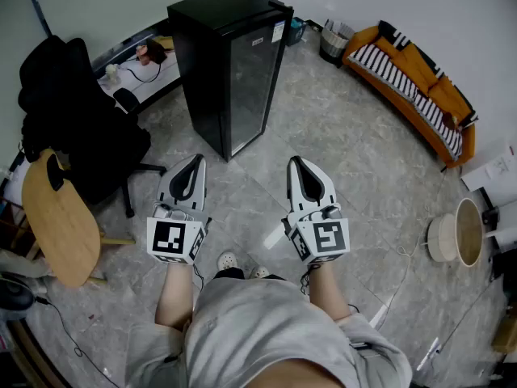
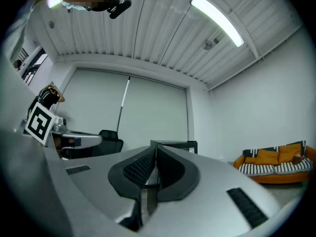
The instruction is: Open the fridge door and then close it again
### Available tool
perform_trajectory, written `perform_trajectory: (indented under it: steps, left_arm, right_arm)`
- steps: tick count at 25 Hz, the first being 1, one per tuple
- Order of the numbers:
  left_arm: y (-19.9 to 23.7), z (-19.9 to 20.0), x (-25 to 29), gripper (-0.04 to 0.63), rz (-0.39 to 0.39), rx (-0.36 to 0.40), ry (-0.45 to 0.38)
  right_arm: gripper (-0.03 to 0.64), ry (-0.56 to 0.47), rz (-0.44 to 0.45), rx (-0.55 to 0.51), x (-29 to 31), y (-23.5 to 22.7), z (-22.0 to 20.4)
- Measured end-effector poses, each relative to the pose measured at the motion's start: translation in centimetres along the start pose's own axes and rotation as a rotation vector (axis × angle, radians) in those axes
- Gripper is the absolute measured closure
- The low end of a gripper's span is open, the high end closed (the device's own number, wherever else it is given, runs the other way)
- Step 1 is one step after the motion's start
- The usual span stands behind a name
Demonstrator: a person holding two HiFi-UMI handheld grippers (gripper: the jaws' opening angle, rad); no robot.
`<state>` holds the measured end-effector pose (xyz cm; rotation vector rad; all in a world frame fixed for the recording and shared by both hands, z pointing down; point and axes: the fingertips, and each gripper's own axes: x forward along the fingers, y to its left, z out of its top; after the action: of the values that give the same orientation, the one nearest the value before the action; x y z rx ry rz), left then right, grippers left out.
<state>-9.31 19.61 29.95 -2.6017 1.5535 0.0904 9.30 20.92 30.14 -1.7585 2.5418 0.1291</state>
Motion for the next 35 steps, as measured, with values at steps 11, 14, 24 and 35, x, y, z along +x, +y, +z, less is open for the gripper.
perform_trajectory:
  steps: [11, 14, 24, 35]
  left_arm:
    - [1.7, -0.2, 0.5, 0.58, -0.011, -0.004, -0.001]
    - [2.6, -0.3, 0.9, 0.58, -0.014, -0.004, 0.001]
    - [5.7, -1.6, 2.3, 0.58, -0.052, -0.005, 0.008]
    - [7.6, -3.4, 6.0, 0.58, -0.072, -0.029, 0.022]
  right_arm:
    - [0.592, 0.001, 0.001, -0.003, 1.7, 1.3, -0.5]
    - [0.592, 0.001, -0.006, 0.0, 2.6, 1.5, -0.6]
    - [0.592, -0.003, -0.056, 0.019, 5.5, 2.4, -1.5]
    - [0.592, 0.015, -0.082, 0.01, 8.6, 0.7, -2.9]
